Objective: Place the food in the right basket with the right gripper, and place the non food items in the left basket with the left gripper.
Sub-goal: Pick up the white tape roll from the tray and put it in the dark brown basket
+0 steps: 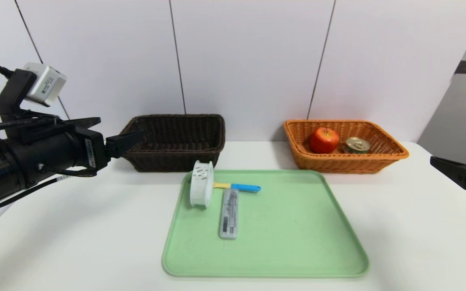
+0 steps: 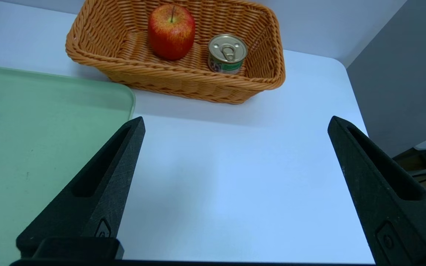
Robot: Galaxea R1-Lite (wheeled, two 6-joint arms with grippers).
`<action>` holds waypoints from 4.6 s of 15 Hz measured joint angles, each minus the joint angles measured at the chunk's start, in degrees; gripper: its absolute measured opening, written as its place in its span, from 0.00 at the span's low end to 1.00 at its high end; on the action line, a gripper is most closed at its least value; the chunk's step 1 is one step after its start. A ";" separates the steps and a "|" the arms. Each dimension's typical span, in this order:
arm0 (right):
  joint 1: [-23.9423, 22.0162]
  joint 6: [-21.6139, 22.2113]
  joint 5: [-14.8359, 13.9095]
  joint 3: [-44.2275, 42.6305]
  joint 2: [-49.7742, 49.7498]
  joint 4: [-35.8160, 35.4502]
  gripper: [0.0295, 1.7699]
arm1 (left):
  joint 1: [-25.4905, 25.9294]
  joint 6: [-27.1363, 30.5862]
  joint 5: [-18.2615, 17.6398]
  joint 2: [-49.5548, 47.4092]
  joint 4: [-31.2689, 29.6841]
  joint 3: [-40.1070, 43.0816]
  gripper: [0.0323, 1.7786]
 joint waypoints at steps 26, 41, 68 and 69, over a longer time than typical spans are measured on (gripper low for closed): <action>0.37 -1.38 0.44 7.20 -0.57 -0.77 0.96 | -21.66 -8.66 16.81 27.95 82.10 -66.11 0.95; 0.57 -1.38 0.46 8.14 -0.68 -0.82 0.96 | -24.94 -20.89 24.61 39.61 82.04 -69.66 0.95; 0.69 -1.12 1.23 9.57 0.12 -0.77 0.96 | -20.89 -20.64 24.20 48.19 76.70 -70.46 0.69; 0.69 -1.10 1.26 9.57 0.12 -0.79 0.96 | -20.89 -20.61 24.20 48.19 76.64 -70.46 0.60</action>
